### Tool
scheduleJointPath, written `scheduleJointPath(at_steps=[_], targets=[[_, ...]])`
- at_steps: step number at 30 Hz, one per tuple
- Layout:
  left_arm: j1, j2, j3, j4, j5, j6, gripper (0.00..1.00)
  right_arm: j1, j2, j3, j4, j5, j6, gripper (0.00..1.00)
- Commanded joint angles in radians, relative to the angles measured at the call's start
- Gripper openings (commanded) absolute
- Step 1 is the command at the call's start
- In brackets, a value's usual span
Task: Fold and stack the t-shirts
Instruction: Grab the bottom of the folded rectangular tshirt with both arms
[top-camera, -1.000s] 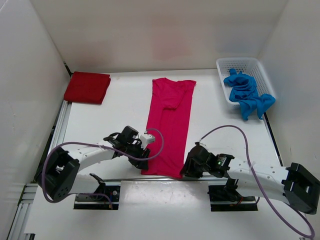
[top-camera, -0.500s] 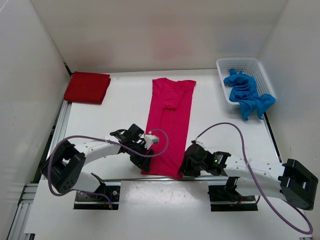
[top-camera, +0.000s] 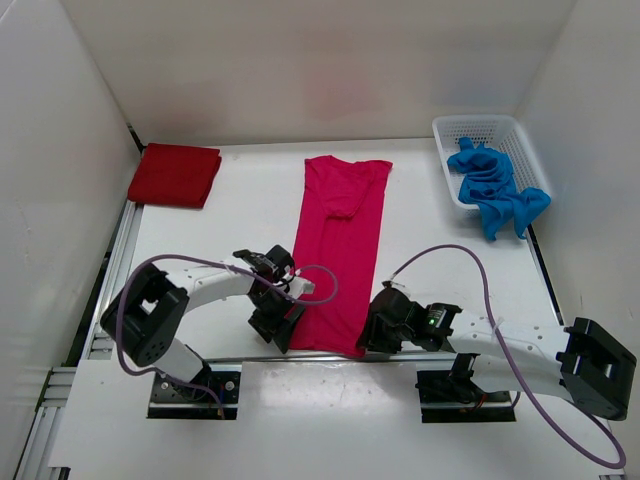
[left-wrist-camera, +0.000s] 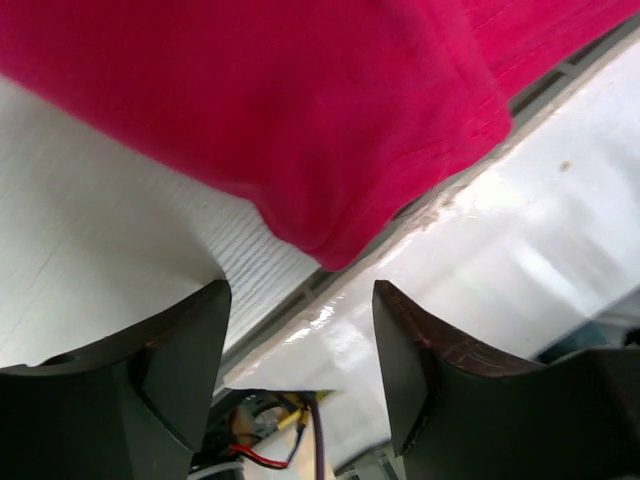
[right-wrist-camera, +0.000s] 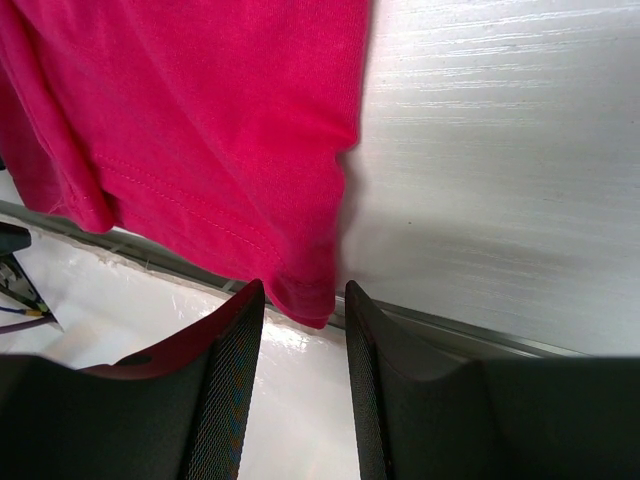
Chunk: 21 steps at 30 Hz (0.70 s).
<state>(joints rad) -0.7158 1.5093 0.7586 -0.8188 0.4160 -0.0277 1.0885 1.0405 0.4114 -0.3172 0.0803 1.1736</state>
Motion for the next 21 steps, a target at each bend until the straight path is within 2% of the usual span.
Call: scheduleJointPath(at_steps=[1, 11, 14, 18, 19, 21], targets=[[-0.005, 0.068, 0.027, 0.061, 0.006, 0.028, 0.71, 0.005, 0.001, 0.035, -0.019, 0.024, -0.015, 0.43], [-0.027, 0.065, 0.027, 0.105, 0.076, 0.028, 0.71, 0.005, 0.001, 0.035, -0.019, 0.024, -0.025, 0.43], [-0.027, 0.130, 0.027, 0.150, 0.076, 0.028, 0.71, 0.005, 0.001, 0.035, -0.019, 0.033, -0.025, 0.43], [-0.027, 0.199, 0.067, 0.184, 0.067, 0.028, 0.63, 0.005, 0.001, 0.035, -0.019, 0.033, -0.025, 0.43], [-0.027, 0.210, 0.067, 0.184, 0.067, 0.028, 0.56, 0.005, 0.001, 0.035, -0.019, 0.033, -0.025, 0.43], [-0.027, 0.230, 0.067, 0.184, 0.058, 0.028, 0.50, 0.005, 0.001, 0.035, -0.019, 0.033, -0.025, 0.43]])
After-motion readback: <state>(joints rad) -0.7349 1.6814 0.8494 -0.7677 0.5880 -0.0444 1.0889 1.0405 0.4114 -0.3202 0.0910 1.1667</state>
